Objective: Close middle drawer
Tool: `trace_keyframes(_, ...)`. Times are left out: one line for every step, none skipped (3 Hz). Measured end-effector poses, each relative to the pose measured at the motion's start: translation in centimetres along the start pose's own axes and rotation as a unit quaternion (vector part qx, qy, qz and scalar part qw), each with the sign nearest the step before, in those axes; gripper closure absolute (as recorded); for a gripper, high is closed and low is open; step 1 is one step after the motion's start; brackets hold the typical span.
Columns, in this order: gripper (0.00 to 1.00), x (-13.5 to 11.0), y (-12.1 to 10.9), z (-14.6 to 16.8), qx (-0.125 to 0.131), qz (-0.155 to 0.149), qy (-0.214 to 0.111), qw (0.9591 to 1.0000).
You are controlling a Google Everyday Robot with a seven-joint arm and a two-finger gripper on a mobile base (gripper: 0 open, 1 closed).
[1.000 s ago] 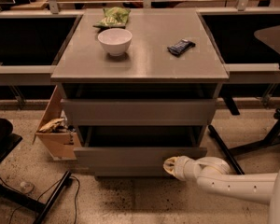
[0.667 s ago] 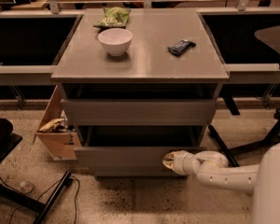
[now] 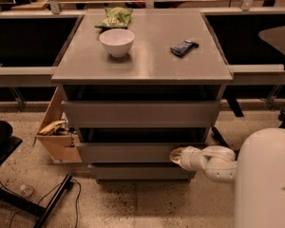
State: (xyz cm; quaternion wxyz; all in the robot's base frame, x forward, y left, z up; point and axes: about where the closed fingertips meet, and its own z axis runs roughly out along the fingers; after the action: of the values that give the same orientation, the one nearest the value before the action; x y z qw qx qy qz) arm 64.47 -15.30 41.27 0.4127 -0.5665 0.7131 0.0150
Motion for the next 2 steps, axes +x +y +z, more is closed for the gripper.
trace_keyframes(0.59, -0.13, 0.06, 0.08, 0.0, -0.002, -0.001, 1.0)
trace_keyframes(0.36, -0.13, 0.06, 0.08, 0.0, -0.002, -0.001, 1.0)
